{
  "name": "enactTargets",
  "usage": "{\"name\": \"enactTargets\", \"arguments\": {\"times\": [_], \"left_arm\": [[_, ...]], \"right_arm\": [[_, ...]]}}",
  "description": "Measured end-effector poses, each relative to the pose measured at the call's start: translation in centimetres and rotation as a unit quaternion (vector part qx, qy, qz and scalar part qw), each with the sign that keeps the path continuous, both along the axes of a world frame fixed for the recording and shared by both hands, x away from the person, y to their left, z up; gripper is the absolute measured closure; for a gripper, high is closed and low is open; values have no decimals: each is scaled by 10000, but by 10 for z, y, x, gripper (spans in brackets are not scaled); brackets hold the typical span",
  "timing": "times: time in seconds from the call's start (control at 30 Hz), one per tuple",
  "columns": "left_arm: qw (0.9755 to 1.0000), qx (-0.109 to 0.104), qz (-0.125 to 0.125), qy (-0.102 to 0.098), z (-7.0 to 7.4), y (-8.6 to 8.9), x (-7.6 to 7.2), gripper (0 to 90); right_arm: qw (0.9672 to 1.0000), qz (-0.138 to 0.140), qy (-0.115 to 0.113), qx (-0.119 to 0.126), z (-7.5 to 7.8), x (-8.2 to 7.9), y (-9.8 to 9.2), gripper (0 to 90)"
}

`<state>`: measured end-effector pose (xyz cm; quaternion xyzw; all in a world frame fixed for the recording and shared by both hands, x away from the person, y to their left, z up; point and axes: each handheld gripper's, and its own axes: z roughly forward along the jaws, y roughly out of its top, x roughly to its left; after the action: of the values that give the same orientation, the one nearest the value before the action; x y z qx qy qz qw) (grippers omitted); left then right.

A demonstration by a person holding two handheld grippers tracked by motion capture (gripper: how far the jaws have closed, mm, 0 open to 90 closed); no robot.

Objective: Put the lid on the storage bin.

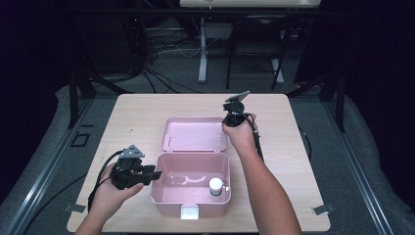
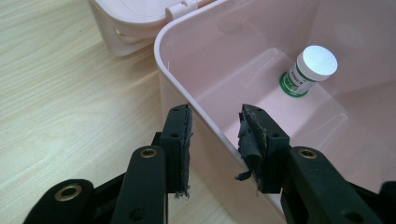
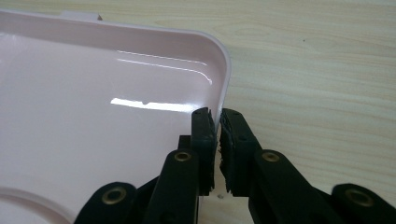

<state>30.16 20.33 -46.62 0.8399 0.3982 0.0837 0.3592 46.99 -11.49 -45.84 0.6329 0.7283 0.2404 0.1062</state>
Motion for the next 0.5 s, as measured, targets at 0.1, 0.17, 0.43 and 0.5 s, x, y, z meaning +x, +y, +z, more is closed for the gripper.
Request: {"name": "enactTargets", "arguments": {"times": [0.1,0.17,0.43,0.5], "left_arm": [[10000,3,2,0,0,0,0,635],[10000,0,-1,8,0,0,0,635],[10000,-16,28,-14,-1,0,0,641],[10000,-18,27,-13,0,0,0,642]], "right_arm": [[10000,-10,-36,14,2,-1,0,845],[10000,-4,-75,13,3,-2,0,849],[9991,202,-354,-118,12,-7,15,891],[9990,163,-371,-162,12,-6,16,857]]}}
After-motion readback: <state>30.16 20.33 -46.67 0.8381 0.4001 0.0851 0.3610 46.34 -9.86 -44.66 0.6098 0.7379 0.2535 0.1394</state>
